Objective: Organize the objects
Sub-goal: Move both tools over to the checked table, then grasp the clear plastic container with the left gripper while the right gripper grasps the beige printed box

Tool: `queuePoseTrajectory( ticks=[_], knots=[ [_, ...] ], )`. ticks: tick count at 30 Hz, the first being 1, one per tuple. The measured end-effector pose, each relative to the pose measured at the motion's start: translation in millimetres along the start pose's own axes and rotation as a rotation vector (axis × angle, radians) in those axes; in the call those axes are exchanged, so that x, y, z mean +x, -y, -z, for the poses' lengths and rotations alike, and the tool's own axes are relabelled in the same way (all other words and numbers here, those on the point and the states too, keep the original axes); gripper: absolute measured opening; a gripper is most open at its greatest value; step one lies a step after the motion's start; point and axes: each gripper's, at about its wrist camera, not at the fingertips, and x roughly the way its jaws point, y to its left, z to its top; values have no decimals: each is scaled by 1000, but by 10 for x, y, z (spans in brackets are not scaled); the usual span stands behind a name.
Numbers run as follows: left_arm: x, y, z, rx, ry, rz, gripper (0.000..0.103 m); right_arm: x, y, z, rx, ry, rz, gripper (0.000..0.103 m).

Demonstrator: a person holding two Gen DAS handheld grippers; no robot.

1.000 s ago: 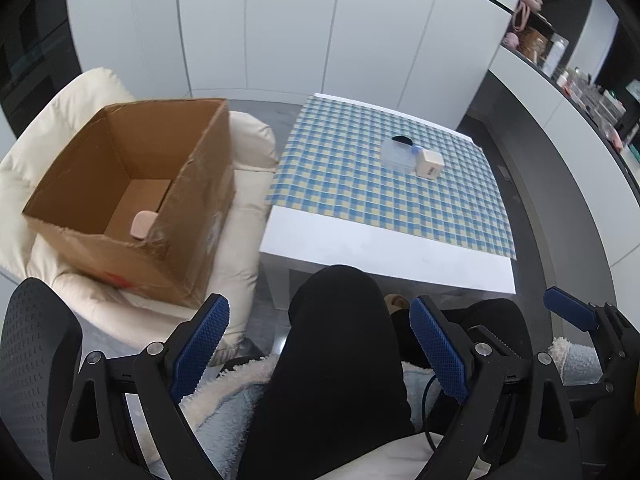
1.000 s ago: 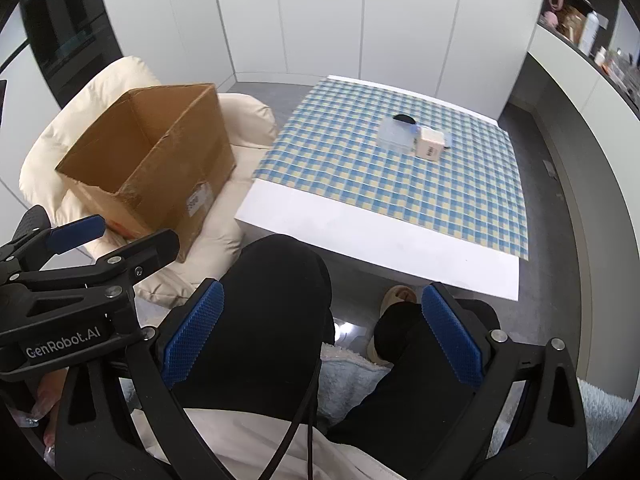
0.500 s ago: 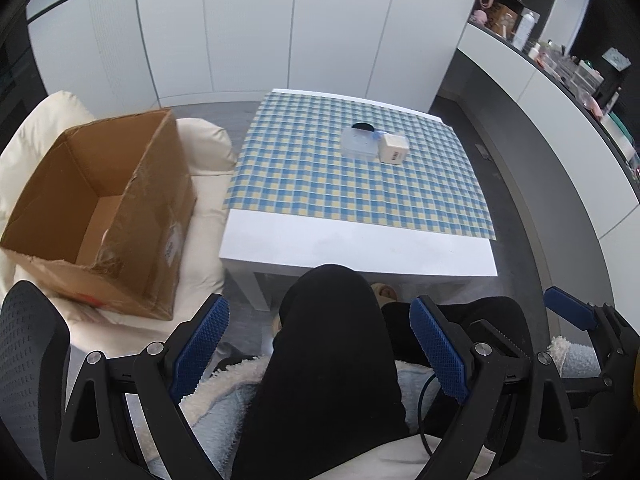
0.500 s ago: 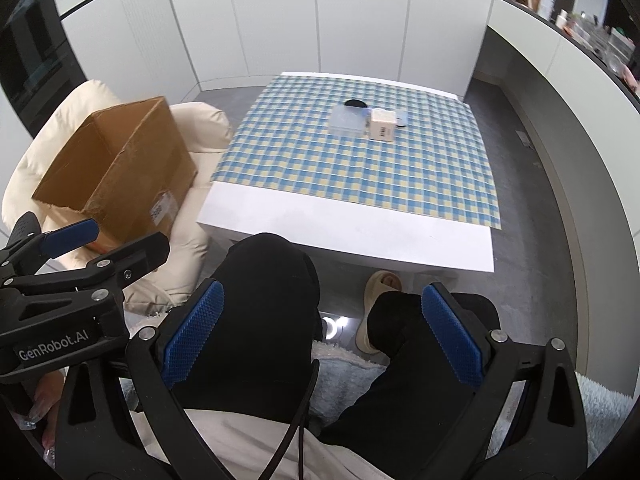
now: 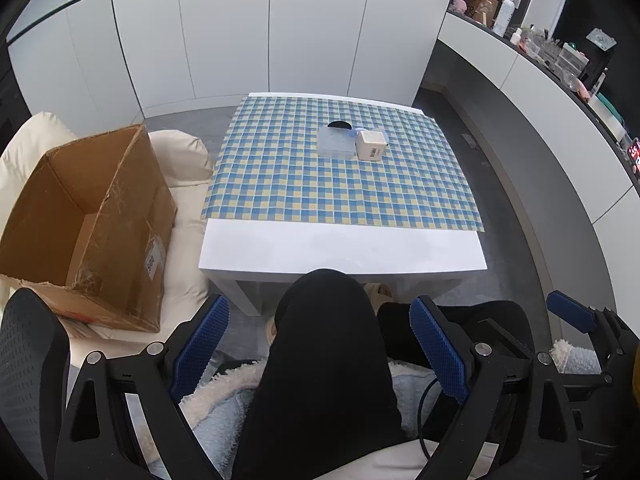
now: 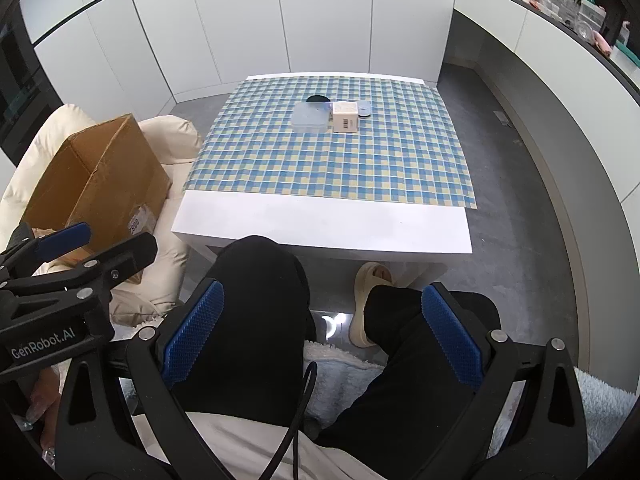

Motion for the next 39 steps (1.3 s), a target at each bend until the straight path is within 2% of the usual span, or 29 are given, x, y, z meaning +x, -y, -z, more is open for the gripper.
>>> queuePoseTrajectory(
  ticks=[10, 19, 27, 32, 39],
  knots=[
    [46, 63, -149, 27, 12, -13, 92, 48, 183, -47, 43, 7, 21, 101],
    [263, 149, -519, 21, 46, -12, 92, 314, 490, -283, 103, -2, 58, 101],
    [656, 136, -835, 3, 25, -25, 92, 677, 811, -623, 139, -9, 103, 101],
    [931, 68, -1037, -29, 12, -31, 92, 938, 905, -878, 82, -1, 132, 101],
    [1380, -8, -1342, -55, 9, -71, 92, 1486, 1020, -1182, 54, -33, 99, 101]
  ],
)
